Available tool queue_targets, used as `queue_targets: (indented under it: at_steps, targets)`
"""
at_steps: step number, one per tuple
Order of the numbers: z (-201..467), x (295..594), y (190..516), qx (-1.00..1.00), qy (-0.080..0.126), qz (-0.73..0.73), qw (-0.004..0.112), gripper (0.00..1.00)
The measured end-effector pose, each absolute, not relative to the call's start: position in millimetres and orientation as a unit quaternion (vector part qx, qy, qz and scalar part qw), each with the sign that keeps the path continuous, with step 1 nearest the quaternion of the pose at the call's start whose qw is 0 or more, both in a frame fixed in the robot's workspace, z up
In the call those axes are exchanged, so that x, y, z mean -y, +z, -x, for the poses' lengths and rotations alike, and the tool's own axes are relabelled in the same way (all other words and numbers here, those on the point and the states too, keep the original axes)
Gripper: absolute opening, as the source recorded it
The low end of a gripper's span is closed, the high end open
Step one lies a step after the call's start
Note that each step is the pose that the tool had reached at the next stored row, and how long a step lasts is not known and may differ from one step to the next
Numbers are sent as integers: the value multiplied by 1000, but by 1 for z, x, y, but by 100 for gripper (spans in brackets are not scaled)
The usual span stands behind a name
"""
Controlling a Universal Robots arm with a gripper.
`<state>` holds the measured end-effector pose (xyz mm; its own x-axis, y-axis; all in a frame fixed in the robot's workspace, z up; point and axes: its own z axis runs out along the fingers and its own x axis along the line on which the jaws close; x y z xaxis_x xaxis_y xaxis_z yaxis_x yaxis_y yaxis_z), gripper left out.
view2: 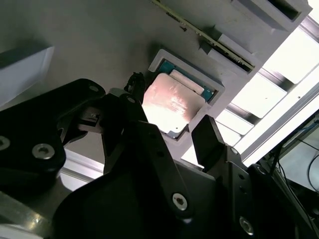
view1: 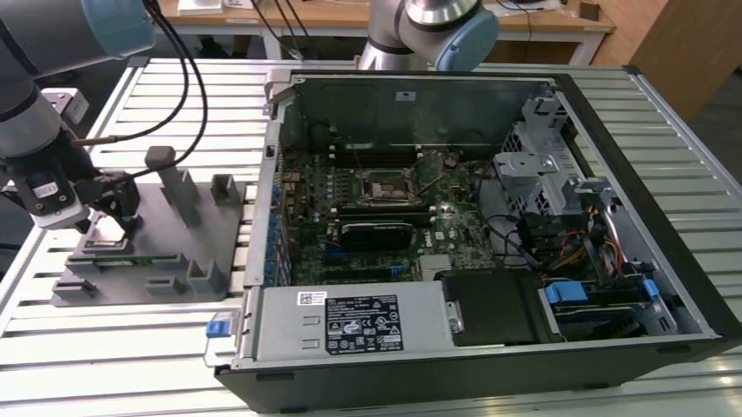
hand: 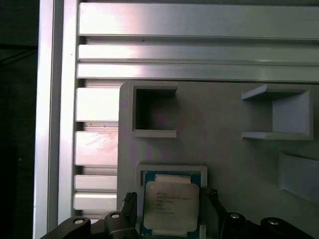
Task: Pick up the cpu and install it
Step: 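Pick up the cpu and move it towards the insertion slot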
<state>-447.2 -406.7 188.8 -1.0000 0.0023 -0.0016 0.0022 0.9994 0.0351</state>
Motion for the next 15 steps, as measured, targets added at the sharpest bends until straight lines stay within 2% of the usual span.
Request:
queue_targets:
  at_steps: [15]
  targets:
    - [447, 407, 184, -1000, 16, -1, 1, 65]
